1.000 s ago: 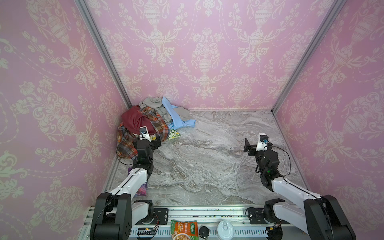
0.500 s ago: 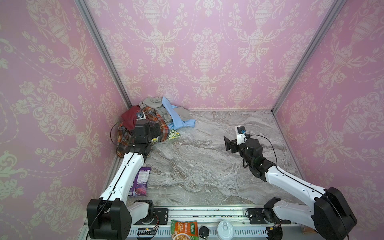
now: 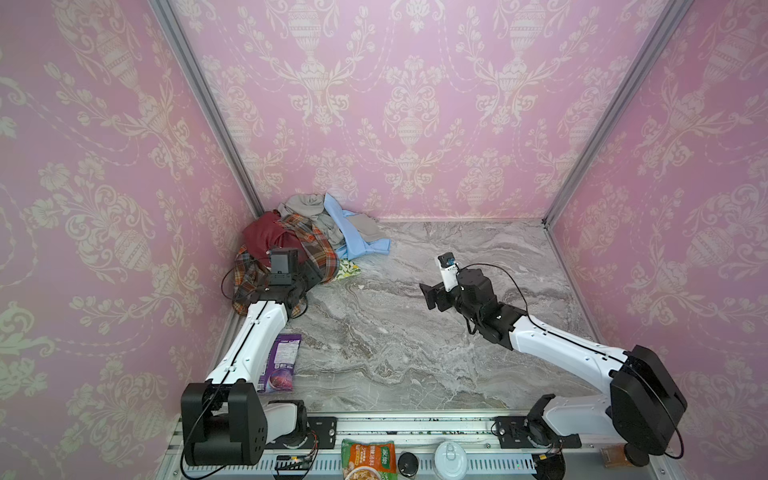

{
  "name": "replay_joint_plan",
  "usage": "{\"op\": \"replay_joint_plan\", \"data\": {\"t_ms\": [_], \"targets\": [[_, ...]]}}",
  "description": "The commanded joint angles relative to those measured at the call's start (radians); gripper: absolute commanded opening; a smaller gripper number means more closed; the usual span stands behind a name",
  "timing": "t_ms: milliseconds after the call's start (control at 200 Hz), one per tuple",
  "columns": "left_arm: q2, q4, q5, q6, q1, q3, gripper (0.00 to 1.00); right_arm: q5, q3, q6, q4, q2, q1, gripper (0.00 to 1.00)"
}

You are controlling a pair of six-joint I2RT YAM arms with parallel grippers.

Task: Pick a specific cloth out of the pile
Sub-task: 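Reach the left gripper to the light blue shirt while the right arm advances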

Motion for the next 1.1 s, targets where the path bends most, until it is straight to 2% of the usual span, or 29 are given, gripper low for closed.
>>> {"op": "replay_joint_plan", "data": {"t_ms": [0, 170, 445, 695, 871, 961, 1096], "targets": [[0.028, 0.039, 0.157, -0.125, 0.037, 0.002, 0.71, -0.060, 0.036, -0.021, -0.060, 0.002, 0.006, 0.96], [0.062, 0.068, 0.218, -0.133, 0.063, 0.031, 0.71, -0.108, 0.057, -0.021, -0.083, 0.005, 0.007, 0.96], [0.099, 0.069, 0.241, -0.115, 0.062, 0.096, 0.66, -0.134, 0.083, -0.027, -0.116, 0.011, 0.010, 0.96], [0.078, -0.081, 0.133, 0.020, 0.070, 0.156, 0.69, -0.142, 0.129, -0.034, -0.112, 0.058, 0.041, 0.96], [0.083, -0.138, 0.105, 0.094, 0.077, 0.181, 0.66, -0.138, 0.168, -0.020, -0.085, 0.115, 0.082, 0.95], [0.101, -0.162, 0.013, 0.172, 0.017, 0.223, 0.65, -0.115, 0.185, 0.027, -0.076, 0.143, 0.087, 0.95], [0.209, -0.248, -0.211, 0.353, -0.184, 0.368, 0.67, -0.046, 0.188, 0.077, -0.086, 0.139, 0.086, 0.94]]}}
